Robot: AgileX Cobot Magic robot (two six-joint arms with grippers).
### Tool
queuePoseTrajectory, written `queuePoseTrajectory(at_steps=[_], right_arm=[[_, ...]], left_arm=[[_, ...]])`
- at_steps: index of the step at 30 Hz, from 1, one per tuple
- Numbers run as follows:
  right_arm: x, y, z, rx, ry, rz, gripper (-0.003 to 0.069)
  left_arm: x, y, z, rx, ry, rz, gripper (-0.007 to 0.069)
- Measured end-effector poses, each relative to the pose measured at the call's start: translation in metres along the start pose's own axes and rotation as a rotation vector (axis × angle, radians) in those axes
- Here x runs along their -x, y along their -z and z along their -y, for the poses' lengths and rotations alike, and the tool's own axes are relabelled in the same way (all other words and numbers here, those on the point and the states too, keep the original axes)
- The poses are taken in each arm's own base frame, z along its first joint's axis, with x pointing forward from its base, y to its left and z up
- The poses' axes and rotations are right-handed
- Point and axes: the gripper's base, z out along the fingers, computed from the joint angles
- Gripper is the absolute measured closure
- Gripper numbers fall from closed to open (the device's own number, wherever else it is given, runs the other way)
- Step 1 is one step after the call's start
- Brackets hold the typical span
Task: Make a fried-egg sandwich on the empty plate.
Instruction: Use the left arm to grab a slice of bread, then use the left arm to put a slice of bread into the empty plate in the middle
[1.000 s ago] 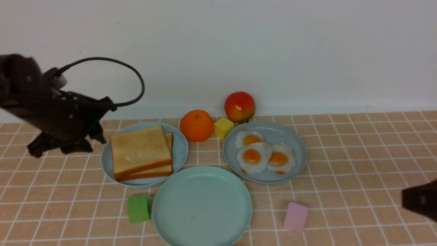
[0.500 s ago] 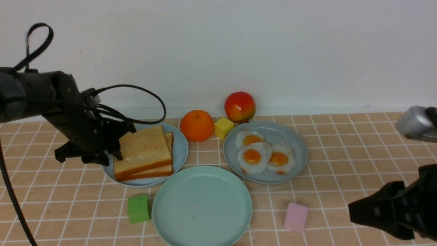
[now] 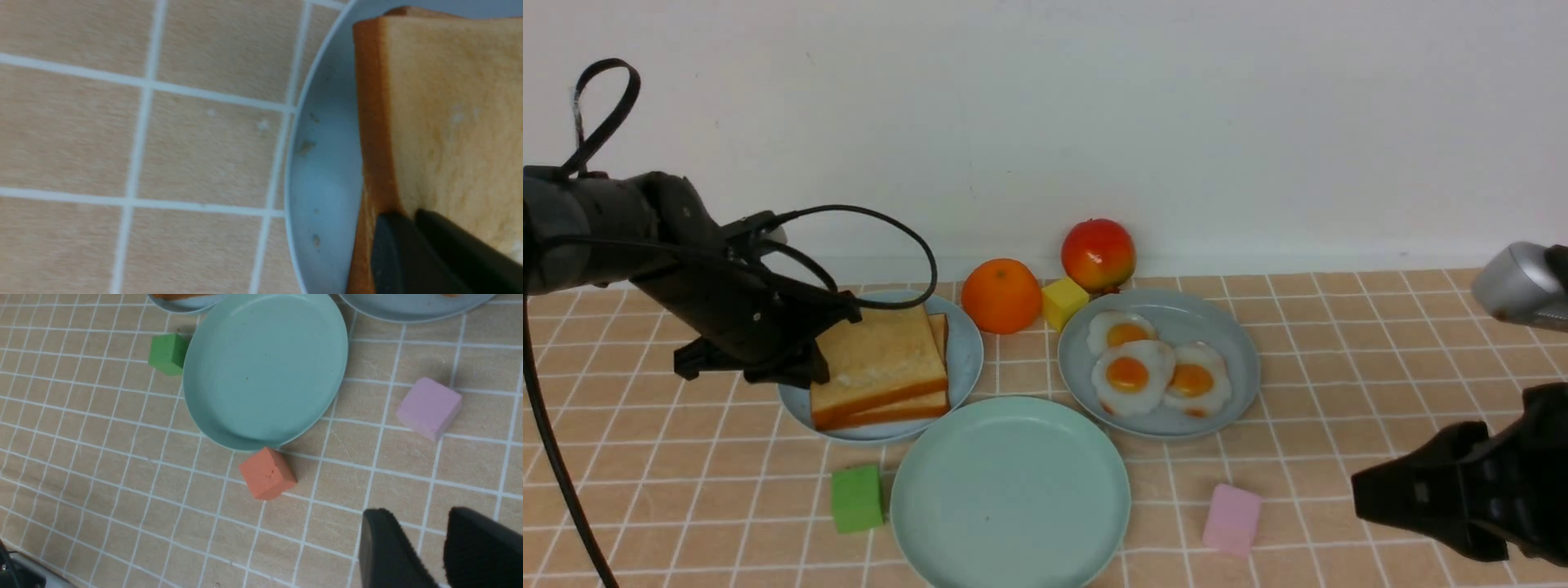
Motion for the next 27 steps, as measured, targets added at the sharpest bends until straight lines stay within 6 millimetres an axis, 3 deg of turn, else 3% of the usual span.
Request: queuePoseTrajectory(at_steps=[8,13,18,21,25,27], right_arm=[[0.0,0.0,0.0,0.004,-0.004,0.003,0.0419],[0.0,0.0,0.0,0.004,-0.004,0.004,0.0419],[0.002,0.0,0.0,0.004,-0.004,0.024,0.0419],[0.005,0.0,0.0,0.004,-0.004,0.053,0.0419],[0.007,0.0,0.0,0.002,0.036,0.076,0.0419],[0.007,0.0,0.0,0.001,0.074,0.079,0.0419]], left_arm=[[0.001,0.012,-0.007,-0.035,0.022,-0.037,0.0632],[0.011,0.062,-0.003,-0.062,-0.031,0.084,0.0633],[0.007,0.103,0.018,-0.137,-0.129,0.152,0.0633],[-0.006,0.104,0.042,-0.227,-0.192,0.119,0.0633],[-0.031,0.089,0.063,-0.296,-0.206,0.04,0.0633],[-0.053,0.074,0.073,-0.305,-0.213,-0.008,0.0633]])
